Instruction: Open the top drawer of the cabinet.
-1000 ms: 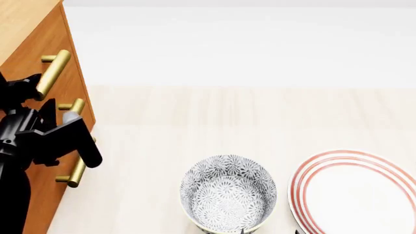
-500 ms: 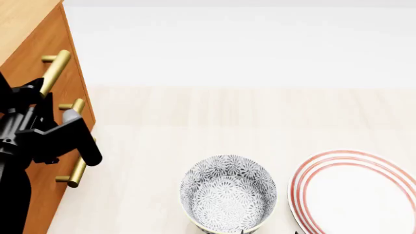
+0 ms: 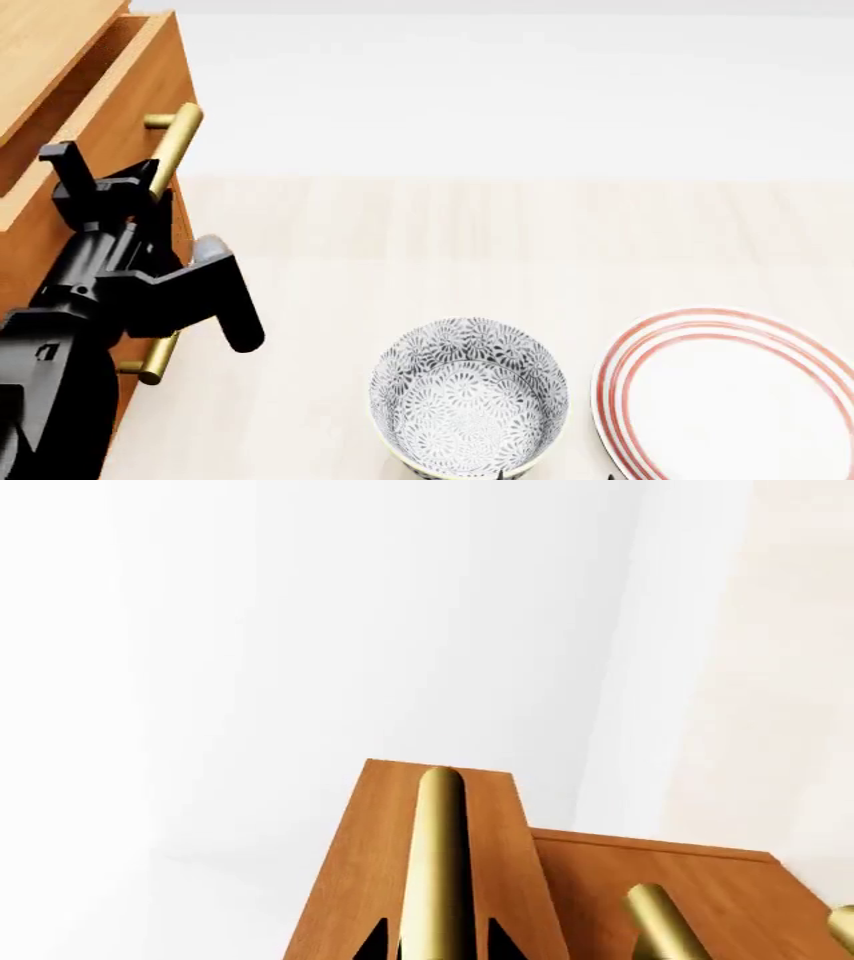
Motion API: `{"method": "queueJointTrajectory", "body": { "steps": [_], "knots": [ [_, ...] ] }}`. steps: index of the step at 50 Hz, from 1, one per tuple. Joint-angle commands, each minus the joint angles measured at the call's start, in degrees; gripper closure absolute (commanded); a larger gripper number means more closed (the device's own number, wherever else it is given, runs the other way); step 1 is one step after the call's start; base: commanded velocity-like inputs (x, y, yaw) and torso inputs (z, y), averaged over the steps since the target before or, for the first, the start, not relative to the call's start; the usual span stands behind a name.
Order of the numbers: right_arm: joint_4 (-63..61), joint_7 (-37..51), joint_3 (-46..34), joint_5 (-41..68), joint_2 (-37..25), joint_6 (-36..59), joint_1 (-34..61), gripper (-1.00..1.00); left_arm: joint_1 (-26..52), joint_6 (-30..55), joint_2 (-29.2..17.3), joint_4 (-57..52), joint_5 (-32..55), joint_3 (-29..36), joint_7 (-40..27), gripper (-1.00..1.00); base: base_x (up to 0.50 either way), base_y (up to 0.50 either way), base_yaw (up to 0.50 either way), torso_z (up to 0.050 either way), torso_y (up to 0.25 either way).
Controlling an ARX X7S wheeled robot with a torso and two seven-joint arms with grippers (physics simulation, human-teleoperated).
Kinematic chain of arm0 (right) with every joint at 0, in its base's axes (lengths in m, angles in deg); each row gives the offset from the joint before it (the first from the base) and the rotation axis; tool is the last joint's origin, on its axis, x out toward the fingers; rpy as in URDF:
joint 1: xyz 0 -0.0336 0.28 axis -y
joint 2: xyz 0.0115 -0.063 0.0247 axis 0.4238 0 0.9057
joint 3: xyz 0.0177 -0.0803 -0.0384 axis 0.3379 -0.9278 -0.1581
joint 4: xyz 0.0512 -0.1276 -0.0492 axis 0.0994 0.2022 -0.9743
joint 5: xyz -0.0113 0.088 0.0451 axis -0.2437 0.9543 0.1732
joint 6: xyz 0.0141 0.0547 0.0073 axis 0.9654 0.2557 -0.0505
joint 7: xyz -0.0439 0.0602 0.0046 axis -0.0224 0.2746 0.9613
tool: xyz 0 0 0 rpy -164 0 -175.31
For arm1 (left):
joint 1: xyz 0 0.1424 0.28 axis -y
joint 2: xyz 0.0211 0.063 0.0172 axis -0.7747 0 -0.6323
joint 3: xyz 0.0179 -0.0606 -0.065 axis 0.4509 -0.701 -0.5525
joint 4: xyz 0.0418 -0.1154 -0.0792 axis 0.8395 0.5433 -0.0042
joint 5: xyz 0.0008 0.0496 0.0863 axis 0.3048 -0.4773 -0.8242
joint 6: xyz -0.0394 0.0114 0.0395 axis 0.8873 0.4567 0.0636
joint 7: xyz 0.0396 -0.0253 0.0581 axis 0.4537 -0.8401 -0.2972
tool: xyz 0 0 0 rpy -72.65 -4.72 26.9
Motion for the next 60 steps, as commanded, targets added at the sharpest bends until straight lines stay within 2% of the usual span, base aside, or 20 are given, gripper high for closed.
{"method": "queueJointTrajectory", "body": {
  "steps": [1, 32, 60],
  "knots": [
    [0.08, -0.7, 0.67, -0.17, 0.47, -0.13, 0.06, -1.0, 1.19, -0.42, 3.73, -0.1, 0.78, 1.46, 2.33, 1.0, 0.01, 0.0, 0.0, 0.0, 0.0],
    [1.66, -1.67, 1.15, 2.69, -0.21, -0.18, -0.04, -1.0, 2.37, -0.99, 11.26, -3.11, -0.72, 6.91, 4.23, 1.0, 0.0, 0.0, 0.0, 0.0, 0.0],
    [1.18, -1.17, 0.76, 3.46, -0.63, 0.48, -0.09, -1.0, 2.45, -0.6, 11.73, -5.73, -1.03, 8.9, 4.88, 1.0, -0.01, 0.0, 0.0, 0.0, 0.004]
  ]
}}
